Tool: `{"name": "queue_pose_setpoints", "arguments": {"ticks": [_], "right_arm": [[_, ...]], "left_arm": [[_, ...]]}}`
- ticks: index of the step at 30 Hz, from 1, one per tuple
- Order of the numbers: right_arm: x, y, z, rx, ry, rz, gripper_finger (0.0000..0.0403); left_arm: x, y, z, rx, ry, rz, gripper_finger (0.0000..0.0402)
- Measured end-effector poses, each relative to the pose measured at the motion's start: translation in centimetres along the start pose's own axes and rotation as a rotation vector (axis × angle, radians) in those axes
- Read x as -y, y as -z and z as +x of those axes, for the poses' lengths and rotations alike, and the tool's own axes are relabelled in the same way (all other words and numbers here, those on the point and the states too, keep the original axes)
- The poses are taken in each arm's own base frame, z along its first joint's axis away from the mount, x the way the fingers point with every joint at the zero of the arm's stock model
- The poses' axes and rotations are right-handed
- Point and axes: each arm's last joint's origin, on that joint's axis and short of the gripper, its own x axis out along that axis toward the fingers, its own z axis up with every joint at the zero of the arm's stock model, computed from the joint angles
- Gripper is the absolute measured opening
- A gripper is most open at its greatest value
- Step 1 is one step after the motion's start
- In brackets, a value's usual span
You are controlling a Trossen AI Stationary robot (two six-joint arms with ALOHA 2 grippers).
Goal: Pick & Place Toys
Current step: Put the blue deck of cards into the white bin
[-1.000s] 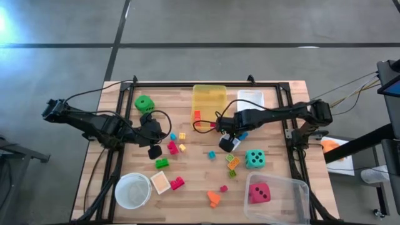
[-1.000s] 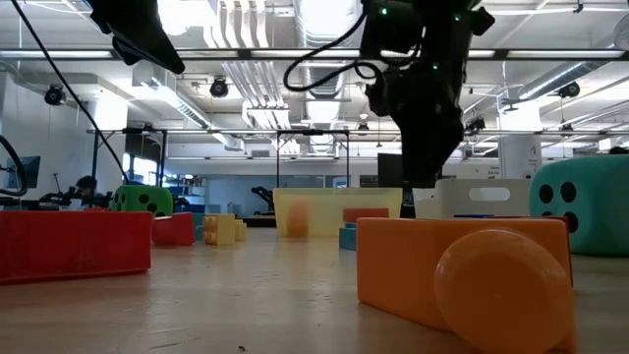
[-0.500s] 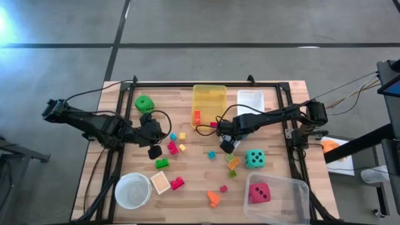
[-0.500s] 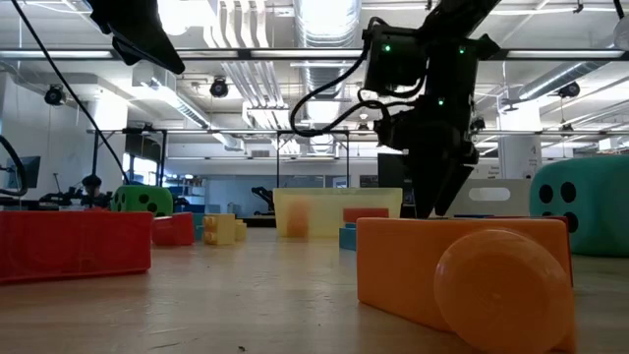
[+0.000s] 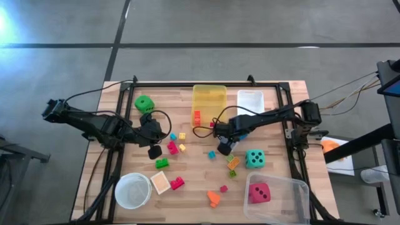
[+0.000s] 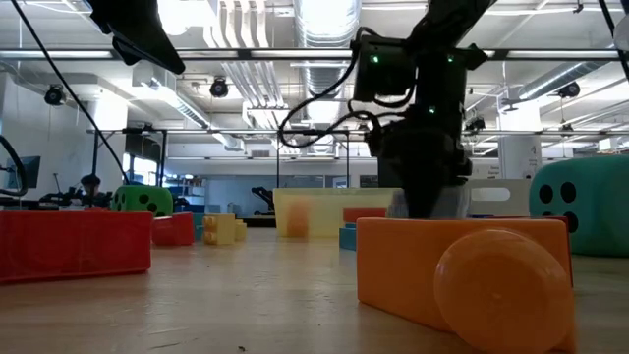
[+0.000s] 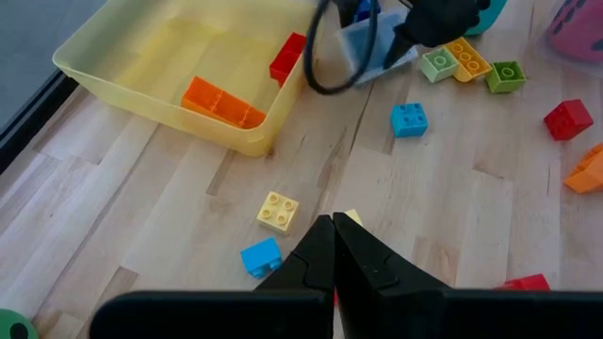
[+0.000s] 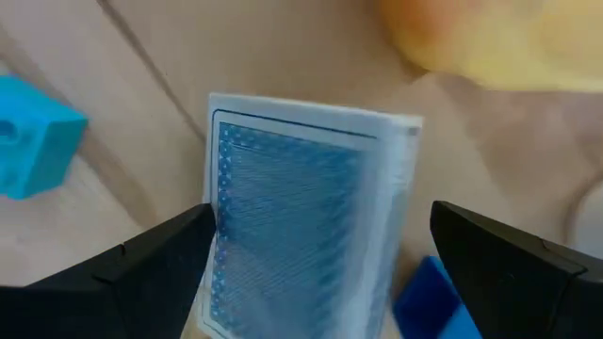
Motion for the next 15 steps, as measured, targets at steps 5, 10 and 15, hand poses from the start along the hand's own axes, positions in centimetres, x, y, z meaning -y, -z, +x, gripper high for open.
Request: {"name": "queue_pose_setpoints", "arguments": {"ticks": [5, 10, 15], "right_arm": [[-0.08, -0.17, -0.59, 0.008, -0.014, 0.0, 0.039], [-0.04, -0.04, -0.37, -0.008, -0.009, -0.008, 0.039], [-0.26, 0.1, -0.45, -0.018, -0.029, -0.023, 0.0389]], "left_arm": [[0.0, 0.0, 0.0, 0.0, 0.0, 0.0, 0.0], [0.0, 0.0, 0.0, 0.0, 0.0, 0.0, 0.0], [0.0, 0.0, 0.0, 0.0, 0.0, 0.0, 0.0]]}}
